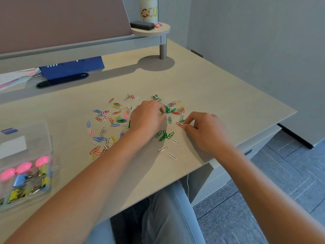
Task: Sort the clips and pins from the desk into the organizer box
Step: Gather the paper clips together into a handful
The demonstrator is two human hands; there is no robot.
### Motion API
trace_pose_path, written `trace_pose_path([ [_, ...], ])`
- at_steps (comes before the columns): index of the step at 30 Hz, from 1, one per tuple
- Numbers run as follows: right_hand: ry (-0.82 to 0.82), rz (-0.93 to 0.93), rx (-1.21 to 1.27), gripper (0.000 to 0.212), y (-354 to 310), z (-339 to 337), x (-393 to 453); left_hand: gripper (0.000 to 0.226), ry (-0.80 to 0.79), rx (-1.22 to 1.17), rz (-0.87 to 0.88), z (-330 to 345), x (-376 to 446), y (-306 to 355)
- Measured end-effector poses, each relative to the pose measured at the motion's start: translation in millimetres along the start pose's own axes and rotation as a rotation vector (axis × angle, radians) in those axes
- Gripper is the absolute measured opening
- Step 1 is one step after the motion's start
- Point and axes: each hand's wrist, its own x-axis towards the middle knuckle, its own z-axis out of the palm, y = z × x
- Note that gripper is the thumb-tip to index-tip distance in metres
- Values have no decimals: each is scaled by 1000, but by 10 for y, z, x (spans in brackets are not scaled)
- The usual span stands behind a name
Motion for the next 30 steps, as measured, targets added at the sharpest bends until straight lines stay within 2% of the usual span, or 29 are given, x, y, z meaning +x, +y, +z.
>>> trace_pose_path([
  [4,-65,-49,-76,12,18,8,37,9,-17,27,-5,43,50,16],
  [6,-67,-87,1,12,26,-11,22,11,-30,68,6,62,63,26],
  [10,-77,72,428,20,12,-112,30,17,-20,133,67,98,84,-8],
  [13,-34,159,621,22,-1,-99,59,14,-14,150,94,74,57,0],
  [15,-61,253,907,21,-45,-64,80,20,42,78,67,54,38,-1],
  [17,-130,367,1245,21,-99,-55,115,27,35,-140,-51,4,41,-1],
  [21,-297,500,1906,13,-93,-23,260,19,-115,-1138,-466,-164,50,-15],
  [22,-336,512,2039,10,-82,-14,296,19,-157,-1333,-536,-205,53,-42],
  [24,-380,508,2205,5,-72,-4,361,18,-230,-1575,-599,-239,78,-112],
  [27,-307,567,2147,7,-117,-7,496,28,-287,-1741,-652,-214,155,-176],
  [28,-252,599,2025,10,-133,-22,544,32,-292,-1776,-681,-196,192,-179],
  [30,-138,598,1615,16,-132,-43,632,30,-294,-1820,-743,-177,264,-143],
])
